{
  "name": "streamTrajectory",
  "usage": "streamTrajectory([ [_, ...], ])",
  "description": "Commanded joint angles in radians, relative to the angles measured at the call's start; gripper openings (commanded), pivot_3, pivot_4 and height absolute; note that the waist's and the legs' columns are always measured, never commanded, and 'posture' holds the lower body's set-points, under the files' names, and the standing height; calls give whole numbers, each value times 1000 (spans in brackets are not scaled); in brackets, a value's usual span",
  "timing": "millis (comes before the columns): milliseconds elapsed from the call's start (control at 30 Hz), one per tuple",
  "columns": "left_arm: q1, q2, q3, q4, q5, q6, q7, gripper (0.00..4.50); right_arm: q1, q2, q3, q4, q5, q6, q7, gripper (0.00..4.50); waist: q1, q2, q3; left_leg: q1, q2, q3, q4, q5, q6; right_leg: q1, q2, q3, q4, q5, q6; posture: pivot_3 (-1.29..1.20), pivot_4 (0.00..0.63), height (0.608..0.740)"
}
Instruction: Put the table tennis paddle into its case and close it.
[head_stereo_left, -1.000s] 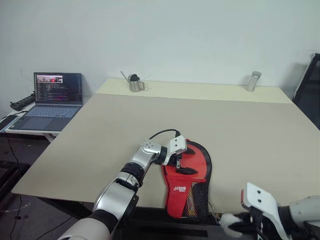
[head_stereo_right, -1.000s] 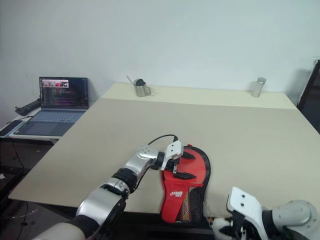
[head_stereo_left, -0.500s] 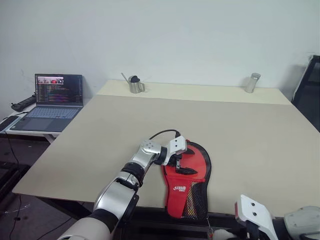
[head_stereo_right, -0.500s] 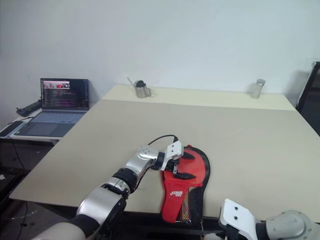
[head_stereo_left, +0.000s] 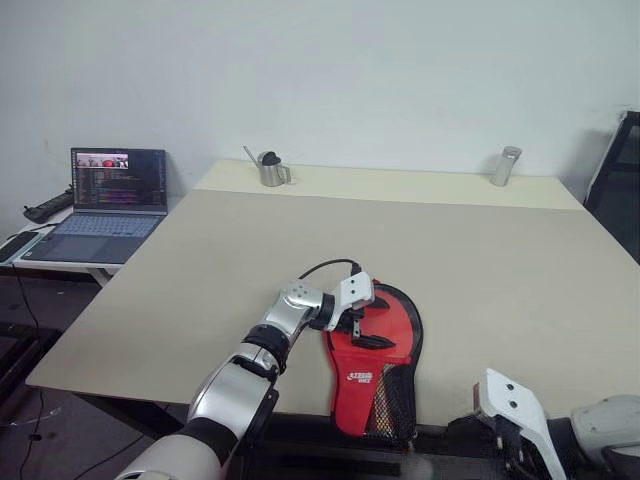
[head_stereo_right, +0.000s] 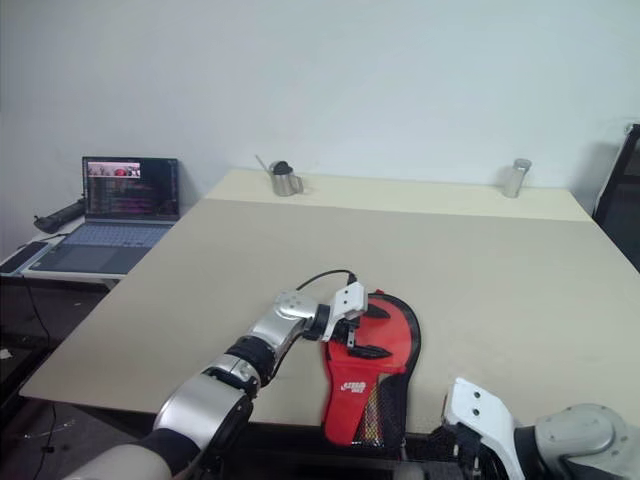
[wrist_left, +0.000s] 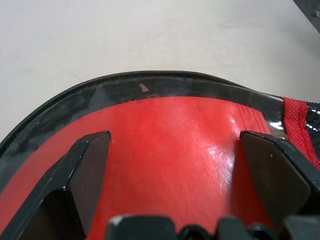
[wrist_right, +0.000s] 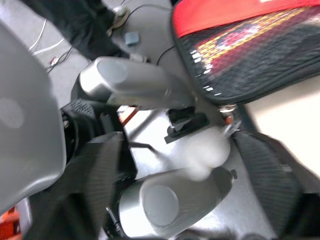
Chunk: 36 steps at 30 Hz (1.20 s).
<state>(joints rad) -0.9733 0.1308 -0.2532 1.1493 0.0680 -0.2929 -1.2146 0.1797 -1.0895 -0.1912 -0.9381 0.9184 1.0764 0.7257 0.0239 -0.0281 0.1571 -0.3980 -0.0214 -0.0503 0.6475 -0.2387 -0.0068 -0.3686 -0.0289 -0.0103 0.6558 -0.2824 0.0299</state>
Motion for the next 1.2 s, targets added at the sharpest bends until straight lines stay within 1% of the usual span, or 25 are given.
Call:
streamTrajectory([
  [33,33,-11,-28,37,47,22,9,4500,-55,42,-44,34,52,-23,-24,4485,0,0,0,0,0,0,0,0,0,0,0,0,0,0,0,0,150,740],
  [133,31,-3,0,4,10,41,-31,4500,-138,97,-27,84,54,-47,-54,4485,-2,0,0,0,0,0,0,0,0,0,0,0,0,0,0,0,150,740],
  [200,43,26,29,-65,-32,62,-76,4500,-193,149,7,147,2,-84,-84,4485,-3,0,1,-1,0,0,-1,0,0,-1,0,0,0,0,0,0,150,740],
  [333,89,88,69,-226,-88,138,-110,4500,-257,216,77,244,-100,-169,-86,4485,-18,1,4,-3,0,0,-2,0,0,-5,0,1,2,0,0,0,150,740],
  [433,129,163,110,-397,-137,227,-111,4500,-330,285,160,364,-218,-292,-63,4485,-26,3,9,-3,0,0,-2,0,0,-6,0,1,4,-1,-2,0,150,740],
  [533,171,230,148,-554,-181,325,-90,4500,-397,341,216,482,-314,-408,-27,4485,-27,3,15,-3,0,0,-2,0,0,-8,0,1,7,-1,-3,0,150,740],
  [633,251,298,199,-736,-233,444,-49,4500,-478,397,237,634,-390,-524,7,4485,-29,4,15,-3,0,-1,-2,0,0,-8,0,1,7,-1,-4,0,150,740],
  [700,329,341,234,-873,-269,528,-16,4500,-541,423,232,750,-423,-584,38,4485,-33,4,17,-2,0,0,-2,0,0,-8,0,2,7,1,-9,0,150,740],
  [767,401,373,259,-984,-298,597,19,4500,-597,427,227,864,-449,-633,85,4485,-33,5,19,-2,0,0,-2,0,0,-8,0,3,7,1,-9,0,150,740],
  [833,443,379,264,-1060,-313,650,66,4500,-642,417,211,980,-469,-685,140,4485,-29,5,20,-2,0,0,-2,0,0,-8,0,2,7,1,-10,0,150,740],
  [933,497,387,290,-1123,-331,683,131,4500,-705,397,194,1113,-499,-738,195,4485,-17,6,22,-3,0,-1,-2,0,0,-8,0,1,8,1,-10,0,150,740],
  [1033,510,358,268,-1160,-317,692,208,4500,-752,357,170,1240,-522,-788,258,4485,-15,6,23,-3,-1,0,-1,0,0,-7,-1,1,8,1,-10,0,150,740],
  [1100,521,350,263,-1162,-307,673,245,4500,-766,340,162,1268,-535,-793,270,4485,-17,7,23,-3,-1,0,-2,0,0,-7,-1,2,7,1,-10,0,150,740],
  [1200,536,357,275,-1138,-312,637,262,4500,-783,346,165,1254,-548,-775,265,4485,-25,7,24,-3,-1,0,-2,0,0,-8,-1,2,8,1,-11,0,150,740],
])
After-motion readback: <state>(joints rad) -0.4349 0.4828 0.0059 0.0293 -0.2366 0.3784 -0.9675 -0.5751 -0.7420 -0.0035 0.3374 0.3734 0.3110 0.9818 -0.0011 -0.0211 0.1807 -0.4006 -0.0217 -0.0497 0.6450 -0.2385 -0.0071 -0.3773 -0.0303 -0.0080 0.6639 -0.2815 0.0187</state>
